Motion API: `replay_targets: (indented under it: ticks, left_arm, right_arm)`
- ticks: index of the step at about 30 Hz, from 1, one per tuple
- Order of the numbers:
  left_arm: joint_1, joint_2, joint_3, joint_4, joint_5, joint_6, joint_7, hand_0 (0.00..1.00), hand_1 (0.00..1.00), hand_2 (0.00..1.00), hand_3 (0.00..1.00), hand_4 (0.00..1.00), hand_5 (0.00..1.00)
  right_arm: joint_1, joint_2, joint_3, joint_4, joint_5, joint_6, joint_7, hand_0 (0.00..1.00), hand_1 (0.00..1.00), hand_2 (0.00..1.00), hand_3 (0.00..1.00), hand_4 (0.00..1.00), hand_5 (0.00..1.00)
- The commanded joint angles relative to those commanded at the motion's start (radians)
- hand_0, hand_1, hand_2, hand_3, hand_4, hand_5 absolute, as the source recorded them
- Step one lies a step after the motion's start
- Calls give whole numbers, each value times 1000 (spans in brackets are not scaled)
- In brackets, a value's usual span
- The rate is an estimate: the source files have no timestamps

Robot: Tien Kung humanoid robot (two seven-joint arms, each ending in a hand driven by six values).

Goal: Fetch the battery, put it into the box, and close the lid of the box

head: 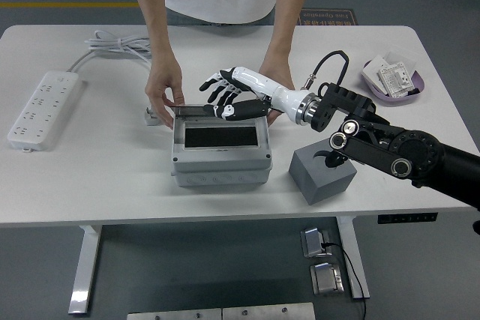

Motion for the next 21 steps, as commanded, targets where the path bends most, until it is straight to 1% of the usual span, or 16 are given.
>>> replay_targets:
  ticks: [5,10,15,18,21]
  left_arm:
    - [2,-3,-2,0,0,0,0,639,709,662,681,692,188]
    - [4,-4,-5,0,1,0,0,640,709,663,682,692,189]
    - [8,-6,-5,0,0,0,0,640,709,662,682,692,190]
    - [12,-7,-8,1,0,0,1,640,709,662,682,692,190]
    - [18,-10,-18,1,6,0,1,640,709,662,683,693,190]
  right_arm:
    - [-15,-9,-4,32,-8,2,-7,566,551,618,715,703,449]
    - [-30,-17,0,44,-8,6,-10,557,551,618,714,702,449]
    - [-52,-34,35,55,-17,16,-14,556,552,617,713,702,449]
    - [-79,-62,91,82,-50,36,-28,556,552,617,713,702,449]
    - [-131,-102,163,137,-105,66,-60,548,551,617,712,700,446]
